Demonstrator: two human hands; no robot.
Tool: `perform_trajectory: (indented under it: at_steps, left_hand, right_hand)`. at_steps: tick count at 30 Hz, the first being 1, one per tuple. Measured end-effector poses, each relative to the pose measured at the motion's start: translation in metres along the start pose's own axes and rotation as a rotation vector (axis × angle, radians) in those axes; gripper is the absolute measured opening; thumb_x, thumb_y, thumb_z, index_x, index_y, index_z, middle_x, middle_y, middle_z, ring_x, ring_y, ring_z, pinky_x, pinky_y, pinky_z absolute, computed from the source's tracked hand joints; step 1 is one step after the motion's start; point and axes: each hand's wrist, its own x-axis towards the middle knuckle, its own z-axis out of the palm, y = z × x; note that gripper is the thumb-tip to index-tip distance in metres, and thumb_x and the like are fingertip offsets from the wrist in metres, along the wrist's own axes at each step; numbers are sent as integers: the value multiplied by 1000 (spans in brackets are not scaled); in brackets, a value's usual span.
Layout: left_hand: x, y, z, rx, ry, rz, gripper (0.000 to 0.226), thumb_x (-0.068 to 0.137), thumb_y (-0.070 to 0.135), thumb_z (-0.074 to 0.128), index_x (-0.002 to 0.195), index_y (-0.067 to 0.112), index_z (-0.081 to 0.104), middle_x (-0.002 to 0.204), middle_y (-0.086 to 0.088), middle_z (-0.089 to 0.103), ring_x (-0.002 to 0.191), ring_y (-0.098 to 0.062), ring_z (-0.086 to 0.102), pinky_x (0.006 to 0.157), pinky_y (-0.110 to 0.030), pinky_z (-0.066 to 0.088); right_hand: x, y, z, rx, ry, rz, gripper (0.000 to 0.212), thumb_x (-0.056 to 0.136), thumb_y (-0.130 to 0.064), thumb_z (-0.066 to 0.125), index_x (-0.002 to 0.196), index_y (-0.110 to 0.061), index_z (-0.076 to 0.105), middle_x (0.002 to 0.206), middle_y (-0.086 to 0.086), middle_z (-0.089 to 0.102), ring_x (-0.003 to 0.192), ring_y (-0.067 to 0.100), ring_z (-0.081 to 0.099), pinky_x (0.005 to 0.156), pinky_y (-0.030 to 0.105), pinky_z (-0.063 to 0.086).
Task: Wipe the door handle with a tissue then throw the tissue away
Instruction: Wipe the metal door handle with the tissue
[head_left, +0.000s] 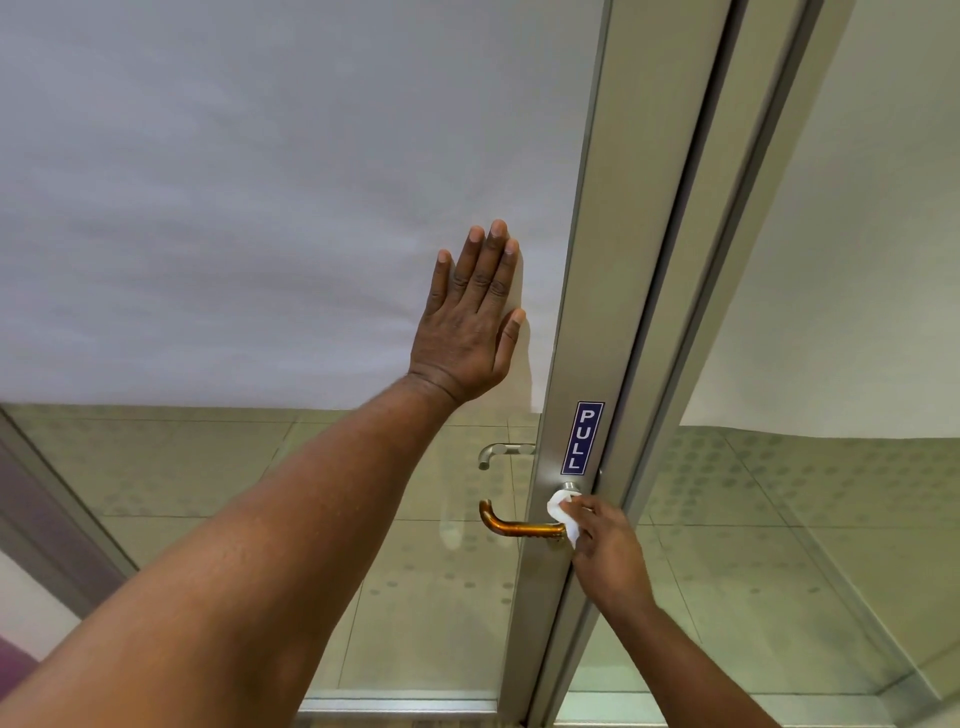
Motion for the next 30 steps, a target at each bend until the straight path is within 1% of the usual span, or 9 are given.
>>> perform_trajectory:
  at_steps: [3, 5, 7, 11, 15, 18, 22, 26, 30]
  left_hand:
    - [0, 0, 0, 1, -1, 1, 69, 105, 35, 34, 163, 5, 11, 171, -17, 11, 157, -19, -18, 128, -44, -9]
    - [0, 0, 0, -1, -2, 2, 70, 106, 35, 35, 163, 5, 10, 171, -17, 10, 157, -19, -16, 129, -44, -8]
    - [0, 0, 1, -4, -2, 5, 70, 105, 35, 35, 163, 5, 9, 171, -17, 10, 157, -20, -13, 129, -45, -7]
    - [0, 0, 2, -7, 4, 7, 70, 105, 34, 35, 163, 5, 9, 171, -17, 9, 157, -21, -13, 129, -45, -6]
    - [0, -1, 3, 0, 8, 16, 71, 106, 35, 35, 163, 6, 6, 170, -16, 9, 157, -21, -14, 129, -46, -6]
    - [0, -1, 4, 5, 9, 15, 71, 106, 35, 35, 163, 5, 8, 170, -17, 11, 157, -21, -13, 129, -45, -6]
    - [0, -1, 4, 15, 8, 11, 70, 105, 35, 36, 163, 5, 11, 170, -18, 13, 157, -22, -11, 129, -46, -6]
    - [0, -1, 4, 10, 15, 11, 69, 105, 35, 36, 163, 4, 12, 170, -18, 14, 157, -22, -9, 129, -46, -5]
    - [0, -1, 5, 18, 13, 10, 69, 105, 35, 36, 163, 4, 12, 170, -19, 14, 157, -23, -8, 129, -46, -5]
  right_hand:
    - [8, 4, -11, -197, -96, -161, 39, 89, -2, 67, 120, -24, 75, 126, 1, 70, 110, 27, 61, 92, 42, 51]
    - [14, 4, -17, -294, -134, -254, 39, 86, -5, 68, 118, -28, 74, 122, -1, 71, 102, 27, 62, 85, 41, 50]
    - [18, 3, -20, -427, -171, -321, 42, 82, -9, 73, 118, -32, 71, 119, -3, 68, 99, 24, 61, 80, 37, 45]
    - [22, 0, -22, -557, -199, -357, 40, 77, -24, 82, 114, -34, 72, 118, -2, 66, 104, 23, 61, 84, 39, 46]
    - [24, -4, -18, -645, -243, -393, 35, 77, -34, 83, 110, -32, 73, 120, -4, 66, 108, 21, 61, 88, 39, 45]
    - [23, -5, -16, -672, -251, -400, 32, 77, -38, 82, 108, -32, 74, 119, -6, 67, 110, 20, 61, 90, 39, 46]
    - [19, -7, -14, -667, -263, -384, 37, 75, -41, 84, 109, -32, 75, 116, -6, 67, 108, 18, 62, 87, 37, 48]
    - [15, -13, -10, -632, -246, -336, 35, 75, -43, 84, 107, -31, 77, 111, -7, 67, 103, 16, 61, 84, 34, 48]
    - [14, -19, -5, -602, -227, -318, 34, 82, -42, 77, 114, -31, 74, 113, -5, 66, 105, 17, 58, 88, 35, 43]
